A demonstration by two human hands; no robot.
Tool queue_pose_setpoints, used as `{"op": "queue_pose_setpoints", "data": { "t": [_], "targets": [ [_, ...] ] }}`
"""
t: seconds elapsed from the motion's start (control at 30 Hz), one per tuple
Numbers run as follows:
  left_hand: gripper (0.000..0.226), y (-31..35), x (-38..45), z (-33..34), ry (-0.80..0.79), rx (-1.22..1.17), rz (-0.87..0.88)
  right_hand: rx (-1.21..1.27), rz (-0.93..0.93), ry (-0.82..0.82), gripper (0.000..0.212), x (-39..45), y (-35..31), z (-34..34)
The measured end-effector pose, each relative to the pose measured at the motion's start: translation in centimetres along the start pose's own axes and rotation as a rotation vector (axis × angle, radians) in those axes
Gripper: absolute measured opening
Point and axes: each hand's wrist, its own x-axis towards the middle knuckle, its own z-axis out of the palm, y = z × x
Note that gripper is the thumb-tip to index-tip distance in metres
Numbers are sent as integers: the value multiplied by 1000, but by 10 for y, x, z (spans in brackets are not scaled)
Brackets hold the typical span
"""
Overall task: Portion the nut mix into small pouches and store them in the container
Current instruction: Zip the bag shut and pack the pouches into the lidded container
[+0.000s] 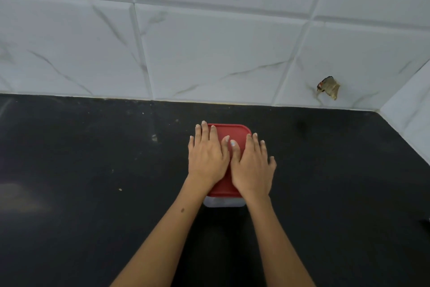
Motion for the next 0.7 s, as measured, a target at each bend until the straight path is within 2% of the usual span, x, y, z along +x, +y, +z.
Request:
{"op": "queue_pose_setpoints", "data": {
  "t": [0.43, 0.6, 0.7],
  "targets": [
    [58, -11, 6, 10, 42, -188, -27, 51, -3, -49, 66, 10, -3, 12],
    [50, -17, 3, 9, 159, -460, -87, 145, 10, -18, 59, 6, -4, 9],
    [40, -20, -9, -7, 213, -663, -222, 373, 94, -46, 55, 3, -2, 1]
  ]
}}
